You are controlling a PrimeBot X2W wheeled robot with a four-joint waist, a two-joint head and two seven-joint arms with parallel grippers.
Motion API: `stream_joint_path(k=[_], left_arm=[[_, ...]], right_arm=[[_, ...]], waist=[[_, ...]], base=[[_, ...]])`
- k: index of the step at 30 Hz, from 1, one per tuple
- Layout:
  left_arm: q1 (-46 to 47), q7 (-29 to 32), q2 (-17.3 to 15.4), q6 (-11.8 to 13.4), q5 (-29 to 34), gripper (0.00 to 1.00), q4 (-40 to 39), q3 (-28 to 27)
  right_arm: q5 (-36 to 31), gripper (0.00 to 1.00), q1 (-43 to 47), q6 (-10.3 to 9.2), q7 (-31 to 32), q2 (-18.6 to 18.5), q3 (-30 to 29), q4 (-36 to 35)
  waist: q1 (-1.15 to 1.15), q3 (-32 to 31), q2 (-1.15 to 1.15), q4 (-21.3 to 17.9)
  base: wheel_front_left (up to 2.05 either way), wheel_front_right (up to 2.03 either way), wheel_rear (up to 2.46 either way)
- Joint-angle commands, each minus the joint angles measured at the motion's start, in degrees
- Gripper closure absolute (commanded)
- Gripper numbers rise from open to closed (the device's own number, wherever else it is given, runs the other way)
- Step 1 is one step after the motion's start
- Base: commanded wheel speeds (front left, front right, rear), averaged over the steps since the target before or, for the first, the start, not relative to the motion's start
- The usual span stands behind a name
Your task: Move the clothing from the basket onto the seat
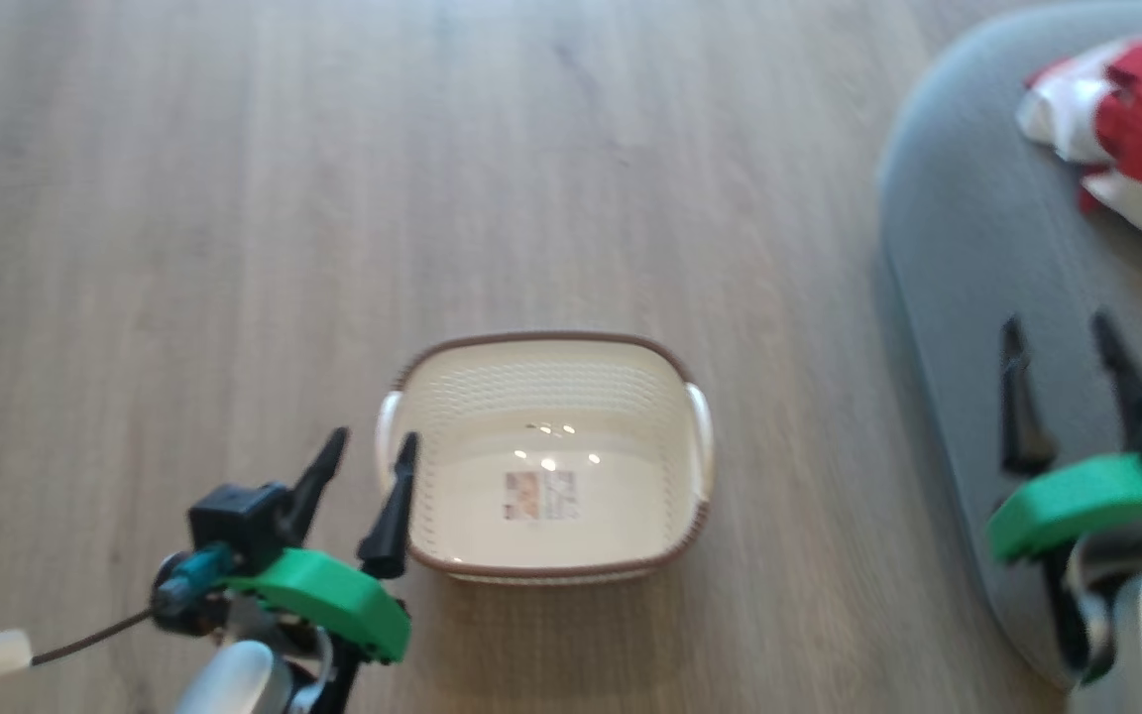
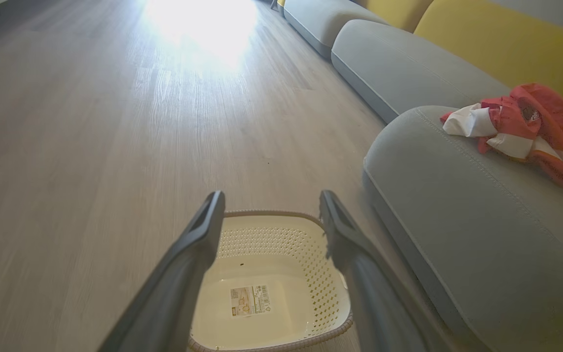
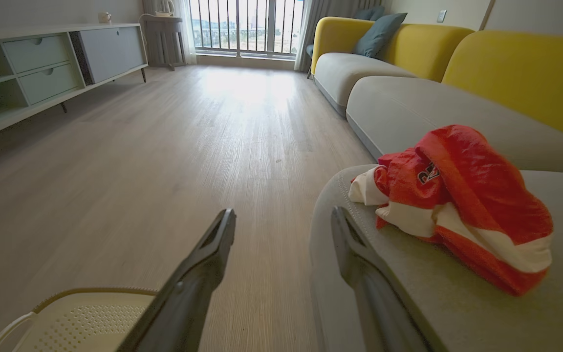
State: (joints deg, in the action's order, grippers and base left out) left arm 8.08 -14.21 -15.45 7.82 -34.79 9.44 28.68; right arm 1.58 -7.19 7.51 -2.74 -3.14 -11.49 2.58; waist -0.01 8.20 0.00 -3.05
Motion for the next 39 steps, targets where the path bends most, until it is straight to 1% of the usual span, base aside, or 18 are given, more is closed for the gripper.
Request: stream_joint_path(k=[1, 3, 6, 11, 16, 18, 19, 25, 27, 28, 32, 39], left_arm=[[0.8, -0.7, -0.9, 0.2, 0.4, 0.0, -0.5, -3.6], [0.3, -0.8, -0.8, 0.1, 1.0, 0.0, 0.6, -5.3], [-0.7, -0.8, -0.6, -0.4, 1.7, 0.0, 2.5, -7.6], [-2.6, -0.8, -0.4, -1.6, 2.9, 0.0, 4.6, -11.4], [-3.4, -0.8, 0.3, -2.9, 4.3, 0.0, 5.7, -14.5], [-3.5, -0.8, 0.5, -3.1, 4.7, 0.0, 5.8, -15.0], [-3.7, -0.8, 1.0, -3.5, 5.3, 0.0, 6.0, -16.1], [-4.2, -0.8, 2.3, -4.9, 7.3, 0.0, 6.6, -18.4], [-4.3, -0.8, 2.7, -5.9, 7.5, 0.0, 6.9, -18.6], [-6.0, 0.0, 3.1, -6.0, 7.2, 1.0, 8.4, -16.2], [-6.9, 0.2, 3.9, -6.1, 6.8, 1.0, 10.9, -15.7], [-6.5, 1.4, 4.3, -6.7, 3.3, 1.0, 10.6, -16.9]], right_arm=[[-0.3, 0.0, 0.7, -0.02, -1.2, 0.1, 2.3, -1.4], [-0.7, 0.0, 2.6, -0.02, -2.5, 0.2, 3.2, -0.2], [0.5, 0.0, 4.8, -0.02, -4.7, 0.2, 4.3, 2.2], [2.2, 0.0, 7.5, -0.02, -7.3, 0.2, 6.2, 5.5], [2.5, 0.0, 7.9, -0.02, -8.5, 0.2, 7.4, 7.3], [2.7, 0.0, 7.8, -0.02, -8.7, 0.2, 7.6, 7.5], [2.9, 0.0, 7.7, -0.02, -9.0, 0.3, 7.9, 8.0], [3.3, 0.0, 7.6, -0.02, -9.8, 0.3, 8.3, 9.3], [3.4, 0.0, 7.6, -0.02, -9.9, 0.3, 8.3, 9.6], [3.1, 1.0, 9.2, 0.0, -9.2, 0.7, 6.8, 11.1], [3.4, 1.0, 9.7, 0.0, -9.0, 1.0, 6.7, 14.4], [8.3, 1.0, 9.1, 0.0, -7.7, 1.0, 6.4, 14.5]], waist=[[0.01, -4.3, 0.0, 6.1], [0.01, -5.4, 0.0, 8.2], [0.01, -7.2, 0.0, 10.7], [0.01, -9.1, 0.0, 13.2], [0.01, -9.6, 0.0, 13.7], [0.01, -9.8, 0.0, 13.7], [0.01, -9.9, 0.0, 13.6], [0.01, -10.2, 0.0, 12.8], [0.01, -10.2, 0.0, 12.4], [0.01, -10.2, 0.0, 12.5], [0.01, -10.2, 0.0, 12.3], [0.01, -10.1, 0.0, 11.8]], base=[[0.0, 0.0, 0.0], [0.0, 0.0, 0.0], [0.0, 0.0, 0.0], [0.0, 0.0, 0.0], [0.0, 0.0, 0.0], [0.0, 0.0, 0.0], [0.0, 0.0, 0.0], [0.0, 0.0, 0.0], [0.0, 0.0, 0.0], [0.0, 0.0, 0.0], [0.0, 0.0, 0.0], [0.0, 0.0, 0.0]])
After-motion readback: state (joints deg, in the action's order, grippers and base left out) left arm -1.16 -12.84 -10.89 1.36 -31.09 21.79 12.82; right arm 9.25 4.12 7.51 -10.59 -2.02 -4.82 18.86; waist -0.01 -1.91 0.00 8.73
